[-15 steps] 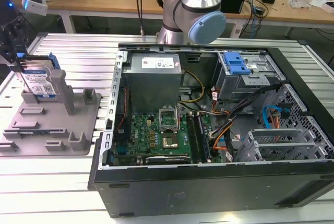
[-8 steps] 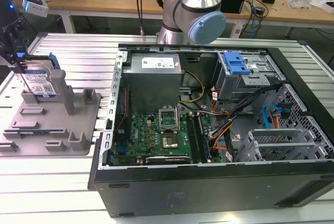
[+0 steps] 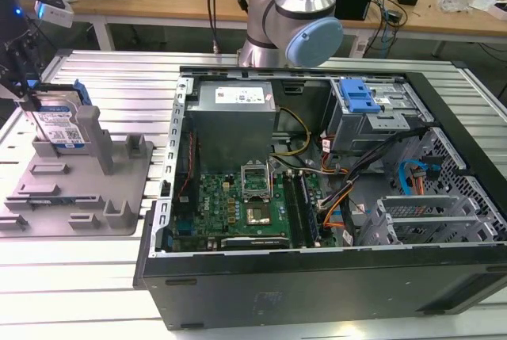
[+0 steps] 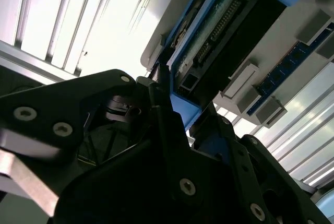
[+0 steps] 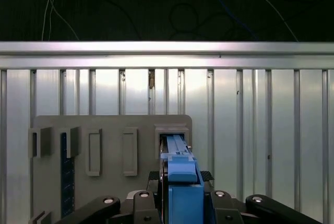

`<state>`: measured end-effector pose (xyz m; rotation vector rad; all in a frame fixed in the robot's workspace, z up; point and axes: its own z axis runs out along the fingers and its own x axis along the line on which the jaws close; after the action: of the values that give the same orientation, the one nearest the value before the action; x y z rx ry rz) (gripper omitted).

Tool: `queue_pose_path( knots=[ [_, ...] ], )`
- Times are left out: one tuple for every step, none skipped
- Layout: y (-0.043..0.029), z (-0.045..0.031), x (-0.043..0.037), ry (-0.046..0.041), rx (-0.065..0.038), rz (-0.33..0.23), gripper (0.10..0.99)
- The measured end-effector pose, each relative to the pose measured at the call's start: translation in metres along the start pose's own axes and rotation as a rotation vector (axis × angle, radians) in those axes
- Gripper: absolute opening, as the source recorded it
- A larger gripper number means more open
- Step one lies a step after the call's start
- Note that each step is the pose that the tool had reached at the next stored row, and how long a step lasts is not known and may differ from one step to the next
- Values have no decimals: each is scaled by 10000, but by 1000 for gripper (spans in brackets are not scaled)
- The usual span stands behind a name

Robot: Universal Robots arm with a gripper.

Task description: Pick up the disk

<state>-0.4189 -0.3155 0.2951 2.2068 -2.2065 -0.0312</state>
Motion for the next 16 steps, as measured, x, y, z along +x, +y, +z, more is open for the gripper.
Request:
queue_pose_path(
  knots=[
    [0,0,0,0,0,0,396],
    [0,0,0,1,0,0,396],
    [0,3,0,0,0,0,380],
    [0,5,0,0,0,0,380],
    [0,8,0,0,-1,0,365],
    [0,11,0,1,-3,0,365],
    [0,15,0,1,-3,0,365],
    [0,16,0,0,-1,0,365],
    [0,16,0,0,0,0,365],
    [-1,16,0,-1,0,0,365],
    [-1,13,0,-2,5,0,365],
    [-1,8,0,-5,11,0,365],
    [-1,-5,-1,-7,13,0,365],
    [1,-26,-1,-5,4,1,365],
    [2,-52,0,-2,1,0,365],
    [3,-79,0,-2,3,1,365]
  ],
)
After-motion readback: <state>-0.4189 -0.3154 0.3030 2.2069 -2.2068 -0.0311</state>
